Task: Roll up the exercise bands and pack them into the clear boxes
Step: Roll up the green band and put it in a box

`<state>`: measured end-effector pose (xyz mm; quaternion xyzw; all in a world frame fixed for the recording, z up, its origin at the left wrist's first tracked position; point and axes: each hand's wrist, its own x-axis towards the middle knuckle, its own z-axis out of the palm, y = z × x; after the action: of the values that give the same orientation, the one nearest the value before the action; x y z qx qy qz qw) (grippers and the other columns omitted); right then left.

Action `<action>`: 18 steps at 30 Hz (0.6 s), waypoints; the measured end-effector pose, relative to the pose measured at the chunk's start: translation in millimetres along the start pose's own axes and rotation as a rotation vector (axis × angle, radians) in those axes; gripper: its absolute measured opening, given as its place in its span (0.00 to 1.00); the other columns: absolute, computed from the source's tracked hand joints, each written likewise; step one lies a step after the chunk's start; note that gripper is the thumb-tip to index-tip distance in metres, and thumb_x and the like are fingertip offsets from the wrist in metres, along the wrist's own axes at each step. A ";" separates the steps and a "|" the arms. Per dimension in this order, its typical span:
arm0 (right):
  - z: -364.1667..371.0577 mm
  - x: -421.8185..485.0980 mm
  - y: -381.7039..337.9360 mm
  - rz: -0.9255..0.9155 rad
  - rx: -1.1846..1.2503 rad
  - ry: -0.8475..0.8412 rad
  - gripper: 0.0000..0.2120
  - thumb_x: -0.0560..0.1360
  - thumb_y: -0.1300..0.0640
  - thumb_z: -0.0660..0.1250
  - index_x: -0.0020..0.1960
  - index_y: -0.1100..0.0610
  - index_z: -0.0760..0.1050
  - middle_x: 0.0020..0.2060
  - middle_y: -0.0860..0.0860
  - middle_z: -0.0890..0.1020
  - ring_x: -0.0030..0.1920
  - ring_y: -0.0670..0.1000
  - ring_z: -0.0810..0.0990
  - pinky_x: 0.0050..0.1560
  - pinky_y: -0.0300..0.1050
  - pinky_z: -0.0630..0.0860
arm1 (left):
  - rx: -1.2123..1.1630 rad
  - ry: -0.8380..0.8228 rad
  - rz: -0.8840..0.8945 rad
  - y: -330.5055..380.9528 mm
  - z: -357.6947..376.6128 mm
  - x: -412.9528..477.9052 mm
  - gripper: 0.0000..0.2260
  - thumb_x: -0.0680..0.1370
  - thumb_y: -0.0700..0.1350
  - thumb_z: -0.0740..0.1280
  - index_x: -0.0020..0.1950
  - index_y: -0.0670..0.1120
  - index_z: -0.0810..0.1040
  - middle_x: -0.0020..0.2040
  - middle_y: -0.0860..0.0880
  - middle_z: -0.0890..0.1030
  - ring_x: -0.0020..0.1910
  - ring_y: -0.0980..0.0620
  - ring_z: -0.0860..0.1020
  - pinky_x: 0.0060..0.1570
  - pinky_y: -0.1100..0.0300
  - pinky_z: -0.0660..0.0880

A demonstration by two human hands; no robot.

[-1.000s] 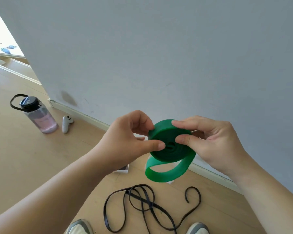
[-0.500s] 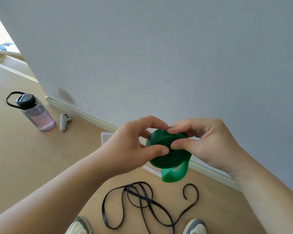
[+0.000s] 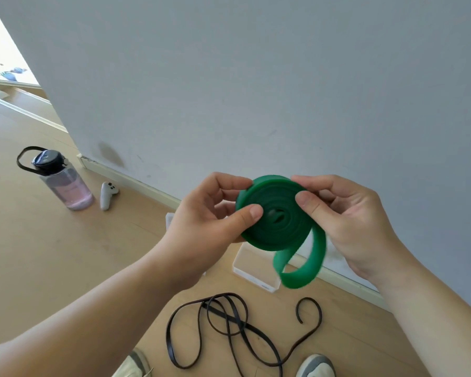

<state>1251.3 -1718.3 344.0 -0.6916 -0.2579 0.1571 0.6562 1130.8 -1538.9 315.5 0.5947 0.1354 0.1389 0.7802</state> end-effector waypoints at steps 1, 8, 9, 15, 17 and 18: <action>-0.4 -0.2 0.7 -0.003 -0.026 0.002 0.11 0.76 0.67 0.72 0.52 0.54 0.86 0.46 0.54 0.89 0.49 0.53 0.88 0.51 0.42 0.83 | 0.018 -0.013 -0.016 -1.2 1.8 0.1 0.12 0.77 0.36 0.74 0.56 0.46 0.78 0.54 0.45 0.84 0.53 0.42 0.85 0.48 0.47 0.84; 4.2 -7.8 -1.6 -0.047 -0.457 -0.155 0.14 0.74 0.65 0.75 0.48 0.46 0.87 0.47 0.41 0.87 0.52 0.44 0.85 0.55 0.40 0.82 | 0.705 -0.086 0.231 -6.0 4.1 -0.5 0.13 0.78 0.42 0.74 0.60 0.54 0.79 0.55 0.62 0.83 0.58 0.63 0.80 0.57 0.64 0.80; 3.5 -8.3 -2.7 -0.036 -0.442 -0.135 0.13 0.73 0.65 0.77 0.47 0.46 0.87 0.46 0.41 0.88 0.51 0.43 0.86 0.54 0.39 0.83 | 0.671 -0.111 0.200 -5.4 5.0 -0.5 0.14 0.78 0.41 0.73 0.60 0.55 0.80 0.54 0.62 0.83 0.58 0.62 0.80 0.55 0.64 0.81; -2.3 -2.4 -3.6 0.071 -0.199 -0.047 0.12 0.64 0.54 0.80 0.46 0.54 0.84 0.45 0.50 0.89 0.48 0.51 0.89 0.53 0.51 0.85 | 0.470 -0.030 0.116 1.0 5.5 4.6 0.15 0.78 0.37 0.72 0.56 0.58 0.84 0.49 0.60 0.86 0.52 0.60 0.82 0.50 0.69 0.79; -5.6 -0.2 -2.9 0.055 -0.260 -0.023 0.11 0.67 0.53 0.79 0.50 0.49 0.86 0.45 0.48 0.89 0.48 0.51 0.88 0.56 0.53 0.84 | 0.369 0.030 0.116 -1.4 4.3 5.6 0.15 0.79 0.37 0.72 0.55 0.58 0.85 0.51 0.54 0.86 0.52 0.56 0.83 0.52 0.65 0.79; -7.8 0.6 -2.6 0.043 -0.272 -0.006 0.11 0.69 0.55 0.79 0.51 0.48 0.86 0.46 0.47 0.89 0.48 0.50 0.88 0.57 0.53 0.83 | 0.308 0.061 0.119 -2.8 4.2 6.3 0.15 0.80 0.37 0.71 0.55 0.58 0.85 0.52 0.51 0.86 0.54 0.51 0.83 0.55 0.59 0.81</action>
<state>1255.7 -1724.4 347.4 -0.7789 -0.2641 0.1369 0.5522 1138.4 -1540.9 313.6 0.7098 0.1431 0.1805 0.6657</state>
